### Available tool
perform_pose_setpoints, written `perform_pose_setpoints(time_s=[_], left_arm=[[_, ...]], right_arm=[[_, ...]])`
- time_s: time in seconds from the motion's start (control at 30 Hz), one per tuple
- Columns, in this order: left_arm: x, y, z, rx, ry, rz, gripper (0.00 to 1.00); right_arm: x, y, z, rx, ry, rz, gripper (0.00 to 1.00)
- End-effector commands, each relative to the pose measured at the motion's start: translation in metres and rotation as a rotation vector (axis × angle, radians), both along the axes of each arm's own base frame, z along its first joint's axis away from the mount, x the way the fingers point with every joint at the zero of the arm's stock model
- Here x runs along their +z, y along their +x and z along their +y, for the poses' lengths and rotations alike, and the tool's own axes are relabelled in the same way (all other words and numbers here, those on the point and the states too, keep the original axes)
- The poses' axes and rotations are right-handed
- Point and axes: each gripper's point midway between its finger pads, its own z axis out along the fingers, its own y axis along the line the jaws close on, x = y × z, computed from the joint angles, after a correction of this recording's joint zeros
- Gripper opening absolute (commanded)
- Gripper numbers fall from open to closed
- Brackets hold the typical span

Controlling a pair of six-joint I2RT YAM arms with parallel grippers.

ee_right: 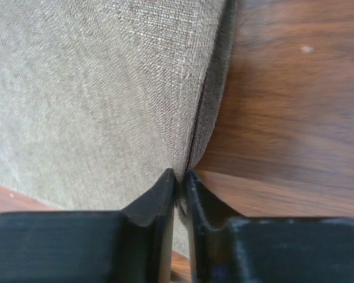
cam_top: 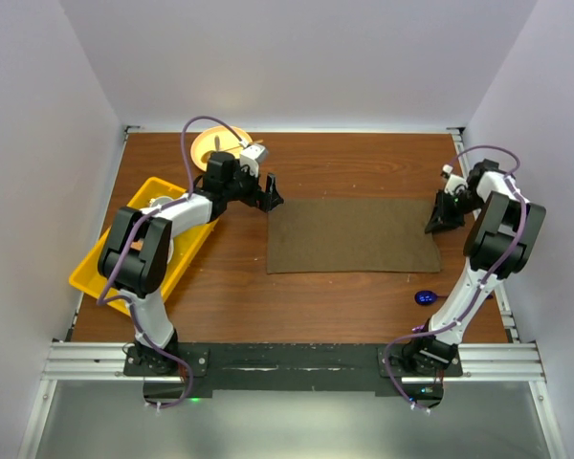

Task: Fold the napkin into a case and place the utensils inside
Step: Pick up the rectangle-folded napkin from the center of the board, then fold the rectangle-folded napkin at the center of the board.

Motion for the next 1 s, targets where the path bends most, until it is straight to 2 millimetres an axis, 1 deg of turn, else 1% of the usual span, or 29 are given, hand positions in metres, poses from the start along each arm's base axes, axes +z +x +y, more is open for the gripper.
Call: perform_pose_setpoints(time_s=[0.0, 0.03, 0.13, 0.2, 0.23, 0.3, 0.33, 0.4, 0.43, 0.47, 0.5, 0.53, 0.6, 0.63, 0.7, 0.73, 0.8, 0.83, 0.9, 0.93, 0.97], left_arm=[[0.029, 0.009, 0.0, -0.013, -0.012, -0.082, 1.0], [0.03, 0.009, -0.001, -0.015, -0.012, -0.087, 1.0], [0.033, 0.009, 0.0, -0.019, -0.008, -0.092, 1.0], [0.032, 0.008, 0.0, -0.021, -0.005, -0.086, 1.0], [0.032, 0.007, 0.0, -0.023, -0.003, -0.085, 1.0], [0.031, 0.007, 0.0, -0.023, 0.002, -0.075, 1.0], [0.031, 0.007, 0.001, -0.022, 0.005, -0.074, 1.0], [0.03, 0.006, 0.002, -0.021, 0.007, -0.067, 1.0], [0.031, 0.006, 0.003, -0.019, 0.007, -0.066, 1.0], [0.033, 0.006, 0.004, -0.017, 0.007, -0.065, 1.0], [0.033, 0.005, 0.006, -0.015, 0.008, -0.057, 1.0], [0.034, 0.005, 0.007, -0.009, 0.006, -0.053, 1.0], [0.033, 0.005, 0.013, 0.008, 0.006, -0.037, 1.0], [0.037, 0.007, 0.018, 0.023, 0.001, -0.038, 1.0], [0.038, 0.006, 0.022, 0.035, -0.003, -0.028, 1.0], [0.037, 0.006, 0.025, 0.043, -0.005, -0.022, 1.0], [0.039, 0.006, 0.028, 0.055, -0.009, -0.018, 1.0], [0.039, 0.006, 0.03, 0.061, -0.007, -0.019, 1.0], [0.039, 0.005, 0.033, 0.068, -0.002, -0.02, 1.0], [0.039, 0.005, 0.035, 0.072, 0.002, -0.022, 1.0], [0.04, 0.005, 0.036, 0.074, 0.005, -0.024, 1.0]], right_arm=[[0.046, 0.007, 0.017, 0.007, 0.073, -0.083, 0.02], [0.054, 0.01, 0.021, 0.002, 0.1, -0.102, 0.0], [0.076, 0.01, 0.035, -0.015, 0.156, -0.123, 0.0], [0.085, 0.01, 0.056, 0.004, 0.206, -0.127, 0.0], [0.086, 0.01, 0.072, 0.028, 0.229, -0.123, 0.0], [0.091, 0.012, 0.095, 0.033, 0.281, -0.117, 0.0], [0.091, 0.015, 0.112, 0.063, 0.296, -0.127, 0.0], [0.094, 0.02, 0.135, 0.065, 0.341, -0.124, 0.0], [0.094, 0.024, 0.152, 0.093, 0.358, -0.135, 0.0], [0.095, 0.027, 0.162, 0.11, 0.372, -0.15, 0.0], [0.098, 0.029, 0.174, 0.072, 0.408, -0.127, 0.0], [0.1, 0.032, 0.192, 0.107, 0.423, -0.142, 0.0], [0.102, 0.034, 0.211, 0.118, 0.442, -0.134, 0.0], [0.101, 0.033, 0.23, 0.156, 0.452, -0.137, 0.0], [0.101, 0.034, 0.249, 0.153, 0.479, -0.121, 0.0], [0.1, 0.034, 0.266, 0.186, 0.481, -0.13, 0.0], [0.093, 0.033, 0.284, 0.187, 0.499, -0.104, 0.0], [0.091, 0.032, 0.303, 0.223, 0.508, -0.109, 0.0], [0.08, 0.028, 0.324, 0.233, 0.523, -0.067, 0.0], [0.078, 0.024, 0.34, 0.264, 0.508, -0.059, 0.0], [0.074, 0.022, 0.346, 0.279, 0.504, -0.054, 0.0]])
